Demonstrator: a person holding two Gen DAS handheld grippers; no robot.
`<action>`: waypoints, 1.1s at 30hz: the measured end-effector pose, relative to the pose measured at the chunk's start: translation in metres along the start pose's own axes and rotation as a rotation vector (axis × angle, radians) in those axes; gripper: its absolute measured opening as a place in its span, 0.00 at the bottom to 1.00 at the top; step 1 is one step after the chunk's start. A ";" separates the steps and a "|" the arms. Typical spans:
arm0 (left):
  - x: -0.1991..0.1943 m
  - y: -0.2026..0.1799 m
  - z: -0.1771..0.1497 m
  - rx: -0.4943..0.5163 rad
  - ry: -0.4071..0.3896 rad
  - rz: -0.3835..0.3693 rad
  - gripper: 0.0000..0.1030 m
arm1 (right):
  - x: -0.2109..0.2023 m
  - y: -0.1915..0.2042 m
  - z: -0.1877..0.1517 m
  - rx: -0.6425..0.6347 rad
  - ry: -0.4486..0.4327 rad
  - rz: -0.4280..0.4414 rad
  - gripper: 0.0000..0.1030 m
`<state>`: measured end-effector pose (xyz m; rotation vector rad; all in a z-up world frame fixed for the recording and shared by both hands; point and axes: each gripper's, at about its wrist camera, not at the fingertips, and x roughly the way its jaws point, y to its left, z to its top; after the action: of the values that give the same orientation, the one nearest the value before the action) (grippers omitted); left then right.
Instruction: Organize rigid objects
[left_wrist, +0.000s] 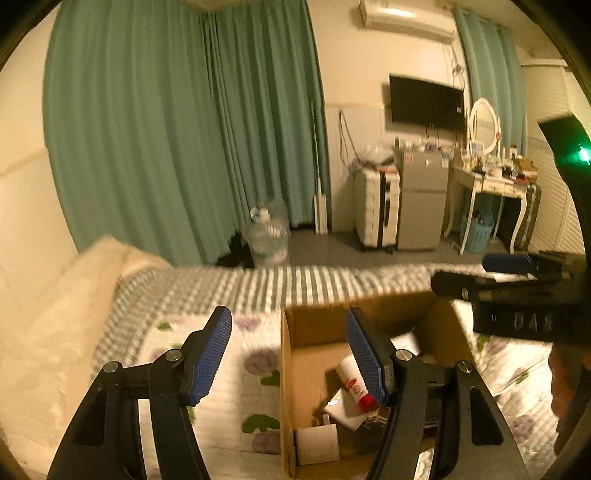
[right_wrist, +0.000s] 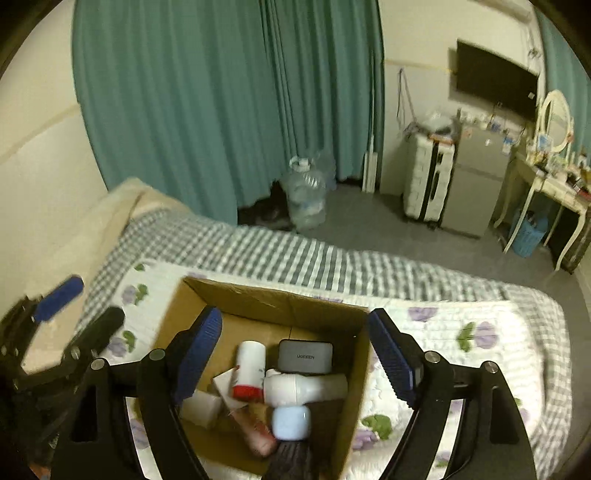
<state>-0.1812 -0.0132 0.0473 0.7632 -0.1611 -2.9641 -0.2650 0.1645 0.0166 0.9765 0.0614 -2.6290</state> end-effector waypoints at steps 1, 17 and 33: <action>-0.014 0.001 0.006 0.003 -0.027 0.008 0.65 | -0.018 0.004 -0.002 -0.009 -0.031 -0.014 0.83; -0.205 0.020 0.026 -0.028 -0.343 -0.011 0.75 | -0.236 0.056 -0.046 -0.081 -0.386 -0.133 1.00; -0.164 0.007 -0.053 -0.041 -0.200 -0.024 0.76 | -0.189 0.048 -0.129 -0.031 -0.442 -0.132 1.00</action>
<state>-0.0116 -0.0080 0.0805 0.4664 -0.1030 -3.0514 -0.0350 0.1943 0.0431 0.3753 0.0612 -2.8911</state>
